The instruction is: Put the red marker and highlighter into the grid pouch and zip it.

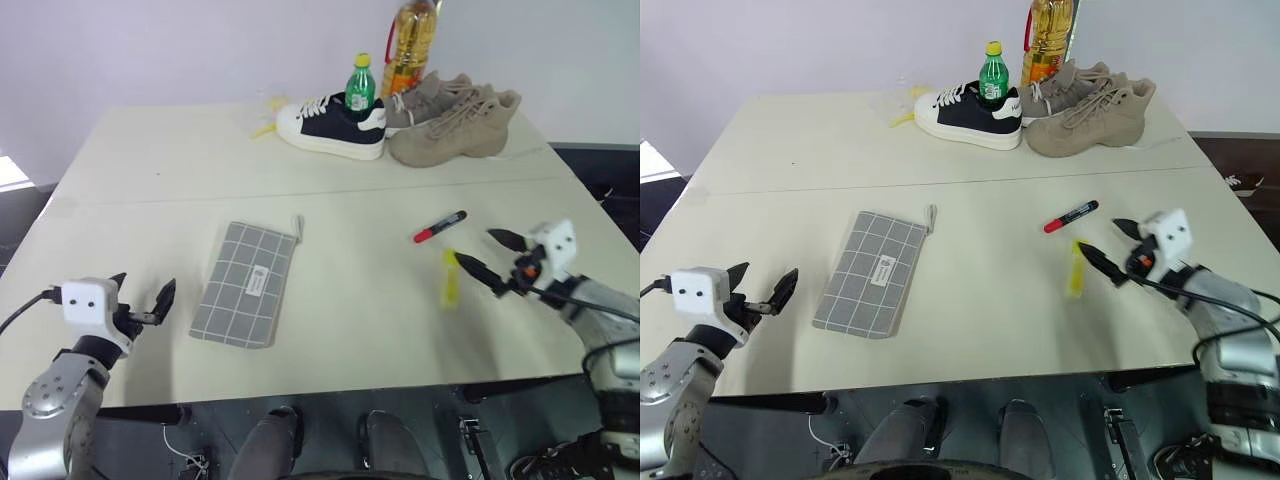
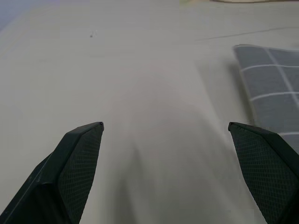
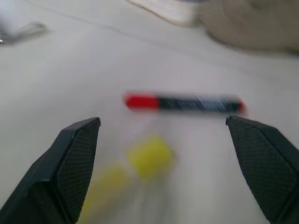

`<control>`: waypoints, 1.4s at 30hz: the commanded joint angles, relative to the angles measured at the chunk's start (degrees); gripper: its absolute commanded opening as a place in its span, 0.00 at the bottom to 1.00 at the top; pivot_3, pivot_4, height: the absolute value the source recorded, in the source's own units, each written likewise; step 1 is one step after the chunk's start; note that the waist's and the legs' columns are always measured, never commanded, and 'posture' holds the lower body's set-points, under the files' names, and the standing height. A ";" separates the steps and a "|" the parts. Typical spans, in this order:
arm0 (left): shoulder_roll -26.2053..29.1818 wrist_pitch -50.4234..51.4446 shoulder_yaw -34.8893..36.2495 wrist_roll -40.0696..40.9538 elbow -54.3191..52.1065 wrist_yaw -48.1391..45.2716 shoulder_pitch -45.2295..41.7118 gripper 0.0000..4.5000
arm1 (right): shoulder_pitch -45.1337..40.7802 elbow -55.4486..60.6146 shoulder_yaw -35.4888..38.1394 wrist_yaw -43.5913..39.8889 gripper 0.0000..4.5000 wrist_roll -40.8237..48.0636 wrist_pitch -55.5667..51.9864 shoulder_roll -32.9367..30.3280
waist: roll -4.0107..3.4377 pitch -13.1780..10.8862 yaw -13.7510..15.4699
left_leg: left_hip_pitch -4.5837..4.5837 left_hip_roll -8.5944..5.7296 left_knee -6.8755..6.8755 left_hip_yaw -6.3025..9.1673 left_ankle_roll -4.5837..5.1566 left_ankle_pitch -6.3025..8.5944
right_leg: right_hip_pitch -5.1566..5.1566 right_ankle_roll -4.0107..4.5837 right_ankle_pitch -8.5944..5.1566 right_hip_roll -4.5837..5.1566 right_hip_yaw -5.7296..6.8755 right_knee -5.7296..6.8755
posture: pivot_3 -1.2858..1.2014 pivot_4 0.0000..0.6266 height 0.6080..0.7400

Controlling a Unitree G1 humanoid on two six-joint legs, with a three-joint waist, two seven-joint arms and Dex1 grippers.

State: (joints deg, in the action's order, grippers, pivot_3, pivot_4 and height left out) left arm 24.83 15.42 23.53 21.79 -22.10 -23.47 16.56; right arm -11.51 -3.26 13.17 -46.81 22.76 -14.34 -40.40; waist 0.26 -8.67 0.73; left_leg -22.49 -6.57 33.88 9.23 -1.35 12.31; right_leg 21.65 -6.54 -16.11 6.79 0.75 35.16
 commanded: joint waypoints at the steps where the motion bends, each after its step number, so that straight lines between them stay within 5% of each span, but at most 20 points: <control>1: 1.13 -2.86 -1.09 -1.48 -4.04 -2.40 2.27 1.00 | -5.36 6.37 -4.69 2.01 0.99 0.43 -4.46 2.85 | 0.03 -0.01 0.03 | -0.01 0.00 0.00 0.00 0.00 0.01 | 0.01 0.00 0.00 0.00 0.00 -0.01 | 0.52 0.24 1.00; 6: 2.41 -3.90 -4.01 -2.90 -5.82 -5.70 4.62 1.00 | -10.23 13.02 -10.70 2.99 0.99 2.62 -8.93 9.69 | 0.07 0.01 0.23 | -0.11 0.04 -0.04 0.01 0.00 0.01 | 0.35 0.04 0.02 -0.03 0.00 -0.01 | 0.52 0.24 1.00; 8: 3.39 -4.41 -4.90 -3.02 -6.56 -7.74 5.98 1.00 | -11.59 14.84 -14.54 2.99 0.88 3.76 -11.28 13.57 | 0.10 0.03 0.15 | -0.16 0.03 -0.04 0.00 0.02 0.03 | 0.46 0.04 0.02 -0.03 0.00 -0.04 | 0.52 0.24 1.00; 16: 9.15 -7.60 -7.51 -7.26 -11.23 -13.66 11.32 1.00 | -17.67 9.25 -29.31 11.99 0.00 -5.66 -16.54 27.55 | 0.14 0.06 -0.15 | -0.15 0.13 -0.06 -0.02 -0.04 0.08 | 0.65 0.15 0.09 -0.13 -0.02 0.10 | 0.52 0.24 1.00; 28: 8.76 -14.07 -15.53 -26.57 -10.22 -6.52 13.43 1.00 | -24.99 -9.11 -40.10 17.20 0.00 -18.62 -19.16 38.40 | 0.01 -0.01 -0.15 | 0.03 0.13 -0.22 -0.05 -0.08 0.07 | 0.69 0.13 0.11 -0.33 -0.13 0.22 | 0.52 0.24 1.00; 42: 8.61 -18.08 -24.83 -42.82 -8.49 -2.11 8.86 1.00 | -24.39 -11.60 -37.53 18.25 0.00 -19.74 -25.00 41.02 | -0.09 0.21 -0.10 | 0.17 0.11 -0.22 -0.05 -0.11 0.06 | 0.70 0.10 0.11 -0.42 -0.17 0.51 | 0.52 0.24 1.00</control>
State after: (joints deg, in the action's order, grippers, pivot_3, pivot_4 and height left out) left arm 33.52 -2.25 0.69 -20.06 -31.12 -24.86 25.54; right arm -36.23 -13.77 -24.28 -28.58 3.49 -38.43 0.14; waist 0.17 -8.46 0.63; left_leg -22.32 -6.46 33.66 9.18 -1.45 12.37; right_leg 22.35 -6.44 -16.00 6.36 0.58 35.67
